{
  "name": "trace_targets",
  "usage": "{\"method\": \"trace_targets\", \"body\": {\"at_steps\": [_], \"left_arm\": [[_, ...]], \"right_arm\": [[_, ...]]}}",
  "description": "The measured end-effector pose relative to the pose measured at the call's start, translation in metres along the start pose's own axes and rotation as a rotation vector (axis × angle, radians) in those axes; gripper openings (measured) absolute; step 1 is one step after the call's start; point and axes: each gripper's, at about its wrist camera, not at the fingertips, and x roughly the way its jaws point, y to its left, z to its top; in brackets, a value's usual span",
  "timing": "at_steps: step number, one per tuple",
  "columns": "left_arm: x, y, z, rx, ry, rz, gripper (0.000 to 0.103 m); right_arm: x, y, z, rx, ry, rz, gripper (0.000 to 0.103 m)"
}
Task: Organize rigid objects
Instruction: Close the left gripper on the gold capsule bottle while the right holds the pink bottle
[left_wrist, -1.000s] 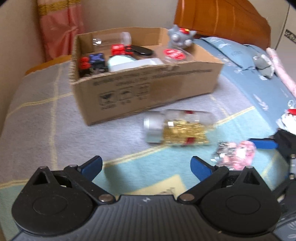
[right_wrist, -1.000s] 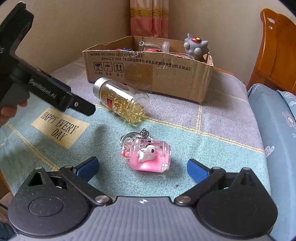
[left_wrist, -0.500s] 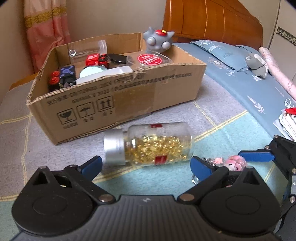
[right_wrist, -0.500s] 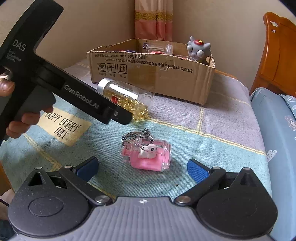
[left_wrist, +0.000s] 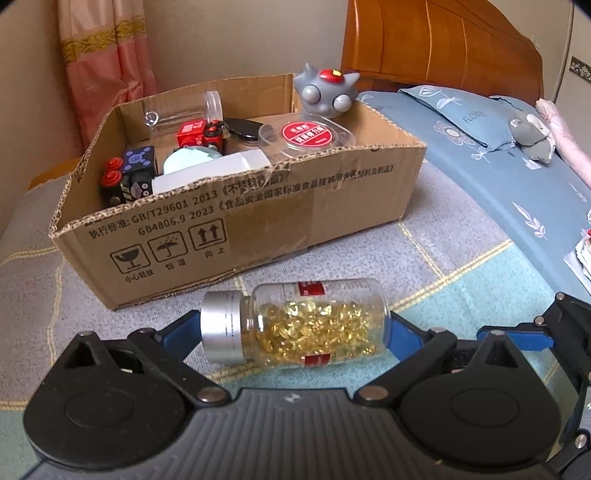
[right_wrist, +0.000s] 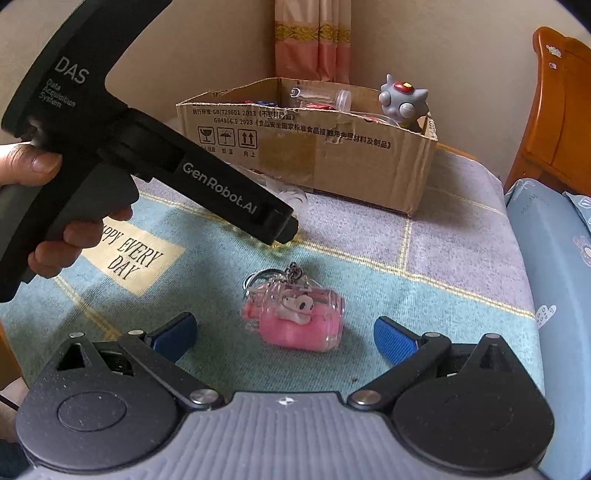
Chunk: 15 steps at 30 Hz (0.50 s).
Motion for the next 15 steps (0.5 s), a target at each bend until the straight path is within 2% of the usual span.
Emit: {"method": "trace_targets", "body": {"at_steps": [3, 6, 8, 10, 15], "left_arm": [[-0.002, 0.001, 0.001, 0.004, 0.002, -0.016, 0.097], [-0.004, 0.001, 0.0, 0.03, -0.01, -0.016, 0.094], [-0.005, 0.003, 0.0, 0.027, -0.008, -0.017, 0.094], [-0.006, 0.005, 0.001, 0.026, -0.004, -0.021, 0.094], [-0.013, 0.012, -0.001, 0.029, 0.013, -0.024, 0.094]], "right_arm": [[0.0, 0.0, 0.005, 0.001, -0.003, -0.004, 0.092], [-0.002, -0.001, 0.007, 0.006, -0.004, -0.016, 0.078], [-0.004, -0.001, 0.008, 0.016, -0.005, -0.028, 0.063], [-0.006, -0.002, 0.009, 0.024, -0.003, -0.034, 0.057], [-0.009, 0.0, 0.01, 0.008, 0.013, -0.047, 0.057]]}}
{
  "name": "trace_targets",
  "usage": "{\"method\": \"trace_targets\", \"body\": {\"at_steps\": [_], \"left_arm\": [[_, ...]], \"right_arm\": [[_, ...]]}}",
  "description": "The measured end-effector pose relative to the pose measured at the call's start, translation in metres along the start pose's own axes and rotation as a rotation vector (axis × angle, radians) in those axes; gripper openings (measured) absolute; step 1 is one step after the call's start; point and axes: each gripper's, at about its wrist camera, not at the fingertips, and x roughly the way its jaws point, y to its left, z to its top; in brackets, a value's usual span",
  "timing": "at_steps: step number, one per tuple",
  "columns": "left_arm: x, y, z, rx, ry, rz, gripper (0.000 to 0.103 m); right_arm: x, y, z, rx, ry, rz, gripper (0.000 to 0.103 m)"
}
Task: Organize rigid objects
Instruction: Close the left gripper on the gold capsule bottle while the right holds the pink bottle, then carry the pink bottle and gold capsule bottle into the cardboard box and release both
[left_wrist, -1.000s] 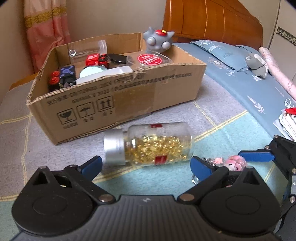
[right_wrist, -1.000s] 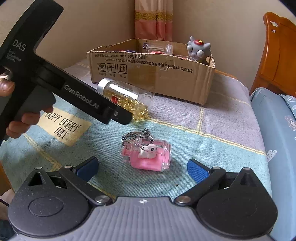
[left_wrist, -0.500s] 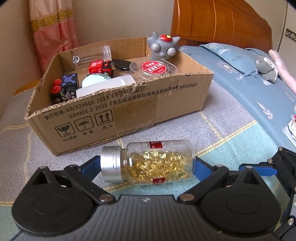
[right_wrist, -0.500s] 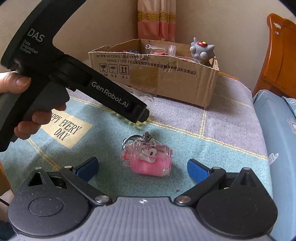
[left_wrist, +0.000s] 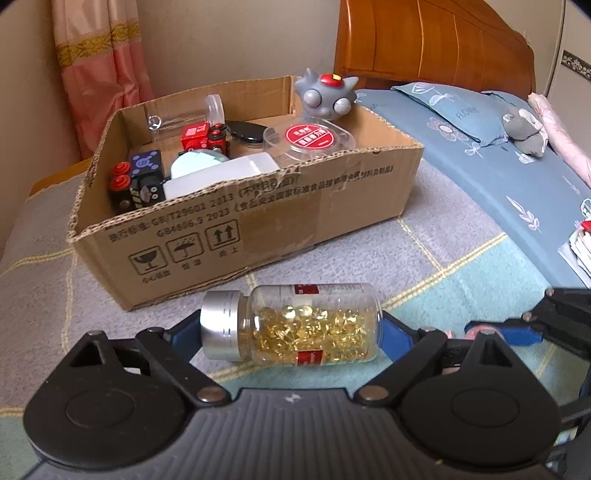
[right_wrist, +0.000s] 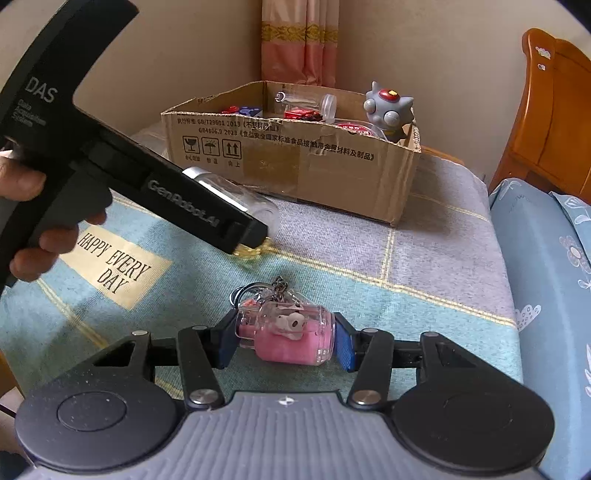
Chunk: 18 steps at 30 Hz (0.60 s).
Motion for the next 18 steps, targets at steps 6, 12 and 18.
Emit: {"method": "trace_targets", "body": {"at_steps": [6, 12, 18], "left_arm": [[-0.02, 0.007, -0.001, 0.05, 0.016, -0.005, 0.094], [-0.052, 0.015, 0.008, 0.12, 0.028, -0.024, 0.094], [-0.078, 0.028, 0.031, 0.145, 0.021, -0.031, 0.094]], "right_arm": [[-0.014, -0.008, 0.009, -0.015, -0.003, 0.048, 0.057], [-0.034, -0.016, 0.027, -0.06, -0.022, 0.083, 0.056], [-0.052, -0.022, 0.049, -0.096, -0.05, 0.104, 0.056]]}}
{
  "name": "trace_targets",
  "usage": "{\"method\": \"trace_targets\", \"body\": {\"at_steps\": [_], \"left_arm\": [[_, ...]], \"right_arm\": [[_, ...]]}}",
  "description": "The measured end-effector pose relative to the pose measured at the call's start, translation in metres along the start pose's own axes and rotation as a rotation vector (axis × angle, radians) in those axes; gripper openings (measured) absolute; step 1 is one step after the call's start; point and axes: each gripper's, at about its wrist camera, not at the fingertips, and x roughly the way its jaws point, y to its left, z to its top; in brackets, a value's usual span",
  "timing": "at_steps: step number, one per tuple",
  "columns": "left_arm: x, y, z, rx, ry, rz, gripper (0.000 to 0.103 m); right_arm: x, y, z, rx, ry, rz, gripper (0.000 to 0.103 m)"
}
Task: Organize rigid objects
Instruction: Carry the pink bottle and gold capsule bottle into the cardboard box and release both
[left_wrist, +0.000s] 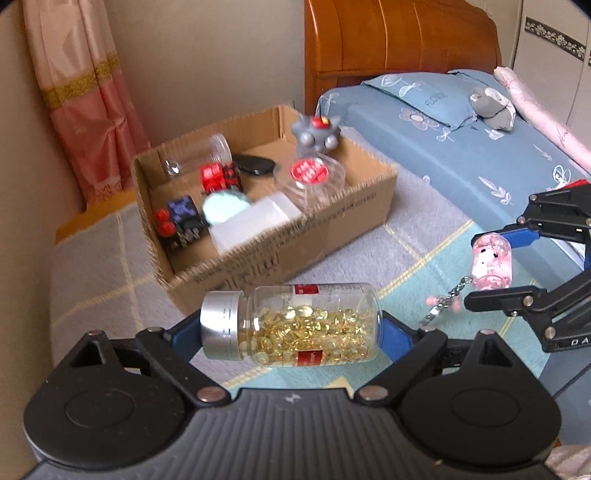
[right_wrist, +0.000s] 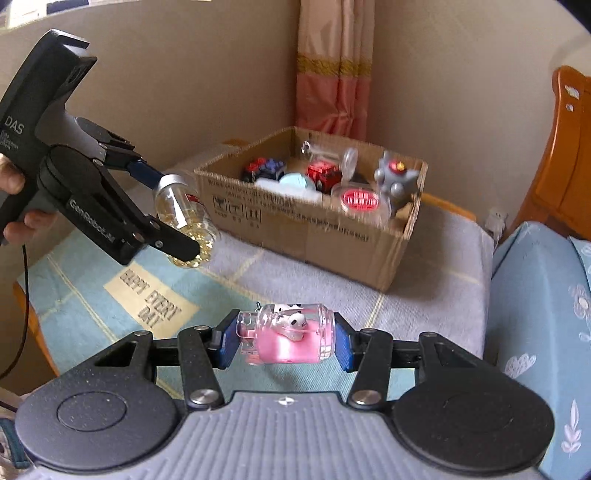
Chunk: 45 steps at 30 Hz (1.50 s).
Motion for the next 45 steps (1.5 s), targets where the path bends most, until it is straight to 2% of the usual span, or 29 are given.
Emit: {"method": "trace_targets", "body": {"at_steps": [6, 11, 19, 25, 28, 33, 45], "left_arm": [[-0.01, 0.016, 0.03, 0.008, -0.041, 0.033, 0.094], [-0.001, 0.033, 0.059, -0.007, -0.065, 0.04, 0.094], [0.045, 0.071, 0.106, -0.057, -0.04, 0.055, 0.094], [0.08, 0.088, 0.124, -0.083, -0.014, 0.079, 0.094], [0.091, 0.096, 0.127, -0.135, -0.029, 0.099, 0.095], [0.086, 0.107, 0.121, -0.203, -0.064, 0.097, 0.095], [0.027, 0.096, 0.078, -0.138, -0.126, 0.121, 0.101]], "right_arm": [[-0.012, -0.006, 0.025, -0.05, -0.043, -0.008, 0.056], [-0.016, -0.017, 0.051, -0.061, -0.092, -0.022, 0.056], [-0.012, -0.04, 0.087, -0.036, -0.157, -0.038, 0.056], [-0.004, -0.047, 0.098, -0.024, -0.162, -0.039, 0.056], [0.002, -0.048, 0.101, -0.03, -0.153, -0.041, 0.056], [0.008, -0.05, 0.106, -0.032, -0.145, -0.043, 0.056], [0.016, -0.046, 0.132, -0.046, -0.158, -0.018, 0.056]]}}
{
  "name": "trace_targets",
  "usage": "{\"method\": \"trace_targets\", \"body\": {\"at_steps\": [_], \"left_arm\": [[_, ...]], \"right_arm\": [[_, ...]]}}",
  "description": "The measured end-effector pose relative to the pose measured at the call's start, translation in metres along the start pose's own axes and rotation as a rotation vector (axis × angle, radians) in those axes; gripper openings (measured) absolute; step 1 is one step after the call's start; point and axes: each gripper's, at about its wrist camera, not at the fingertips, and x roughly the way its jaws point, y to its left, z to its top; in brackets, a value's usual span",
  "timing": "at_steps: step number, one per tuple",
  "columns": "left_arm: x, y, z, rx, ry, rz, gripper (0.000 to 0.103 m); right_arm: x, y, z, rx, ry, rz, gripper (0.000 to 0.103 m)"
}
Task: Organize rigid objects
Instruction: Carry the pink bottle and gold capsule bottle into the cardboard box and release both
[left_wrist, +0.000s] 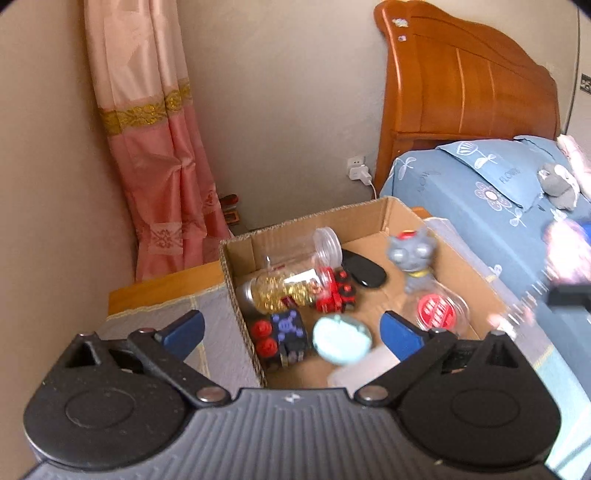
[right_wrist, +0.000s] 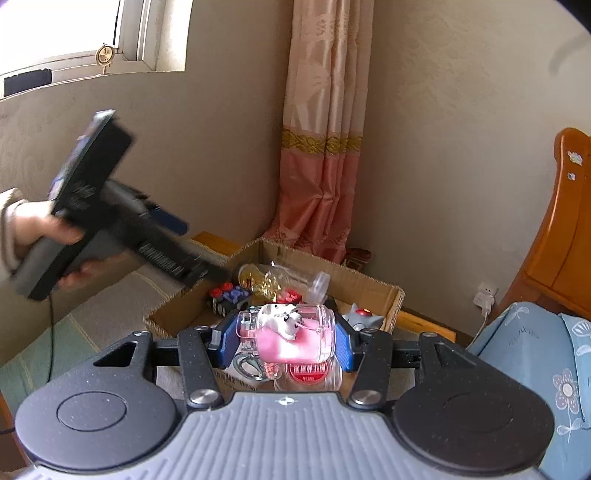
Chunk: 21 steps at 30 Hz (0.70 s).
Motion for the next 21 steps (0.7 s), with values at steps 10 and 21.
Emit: {"method": "trace_targets", "body": {"at_steps": [10, 21], "left_arm": [[-0.039, 0.002, -0.036, -0.02, -0.03, 0.032, 0.102], [-0.069, -0.002, -0.064, -0.044, -0.099, 0.068, 0.102]], "right_arm": [[0.044, 0.006, 0.034, 0.006, 0.041, 0.012, 0.056], [0.093, 0.0, 0.043, 0.03, 0.122, -0.017, 0.056]]}}
